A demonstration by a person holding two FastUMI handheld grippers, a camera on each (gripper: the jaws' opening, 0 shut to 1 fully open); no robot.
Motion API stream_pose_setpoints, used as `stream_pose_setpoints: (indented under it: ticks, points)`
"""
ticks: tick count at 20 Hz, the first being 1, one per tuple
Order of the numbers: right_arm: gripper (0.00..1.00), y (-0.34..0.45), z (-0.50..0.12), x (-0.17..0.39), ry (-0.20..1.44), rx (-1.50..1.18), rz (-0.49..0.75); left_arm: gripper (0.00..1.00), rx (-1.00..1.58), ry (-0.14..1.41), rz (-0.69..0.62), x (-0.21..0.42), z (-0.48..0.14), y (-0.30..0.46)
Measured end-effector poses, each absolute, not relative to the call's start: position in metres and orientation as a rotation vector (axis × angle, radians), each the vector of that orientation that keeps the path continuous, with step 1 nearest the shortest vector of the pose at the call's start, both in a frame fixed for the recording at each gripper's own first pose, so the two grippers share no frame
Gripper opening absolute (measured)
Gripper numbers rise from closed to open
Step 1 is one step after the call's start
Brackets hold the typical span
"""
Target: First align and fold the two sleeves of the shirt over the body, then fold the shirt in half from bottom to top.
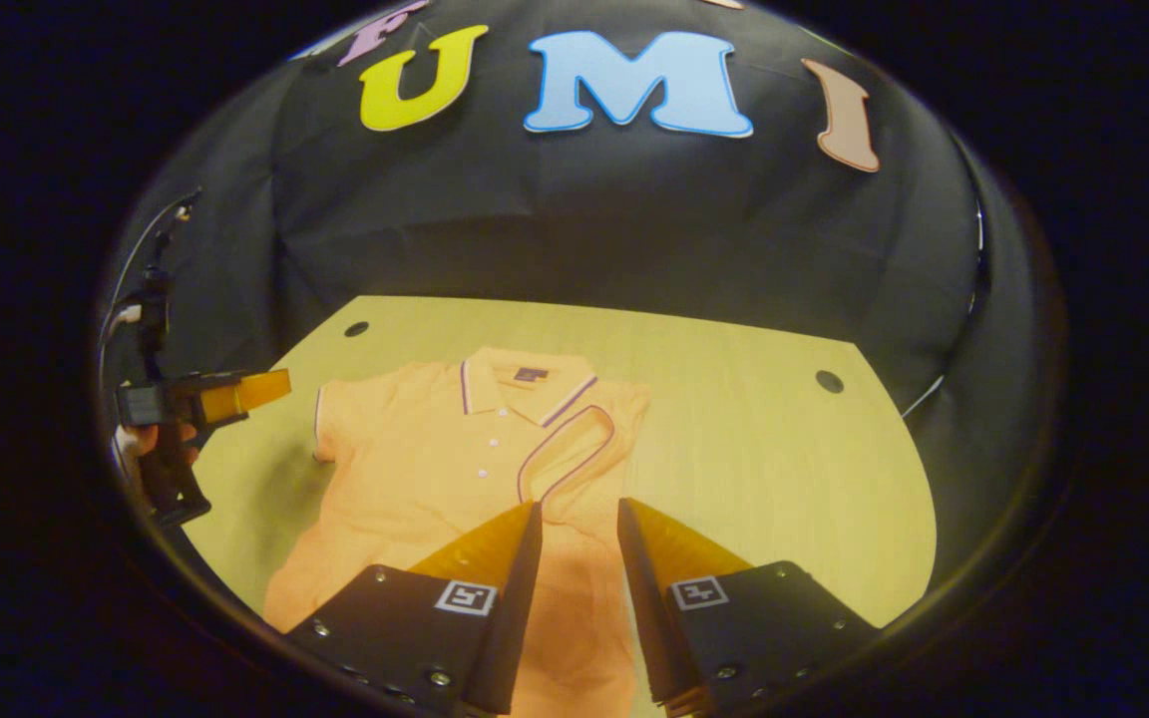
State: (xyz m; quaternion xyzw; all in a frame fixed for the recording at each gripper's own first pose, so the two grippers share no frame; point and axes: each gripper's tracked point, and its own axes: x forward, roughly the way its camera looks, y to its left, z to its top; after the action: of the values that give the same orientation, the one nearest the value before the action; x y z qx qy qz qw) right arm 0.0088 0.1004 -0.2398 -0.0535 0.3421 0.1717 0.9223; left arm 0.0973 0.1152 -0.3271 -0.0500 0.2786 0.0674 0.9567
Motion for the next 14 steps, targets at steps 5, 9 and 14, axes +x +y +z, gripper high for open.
stream_pose_setpoints:
  ticks: [5, 9, 14]
  points:
    - [0.49, 0.07, -0.245, -0.01, 0.735, -0.059, 0.264, 0.94, -0.111, 0.665, 0.16, 0.111, -0.382, 0.12]
    - [0.49, 0.049, -0.253, -0.021, 0.763, -0.049, 0.211, 0.94, -0.131, 0.74, 0.183, 0.108, -0.413, 0.125]
    - [0.49, 0.04, -0.256, -0.023, 0.782, -0.035, 0.181, 0.97, -0.165, 0.808, 0.204, 0.101, -0.439, 0.126]
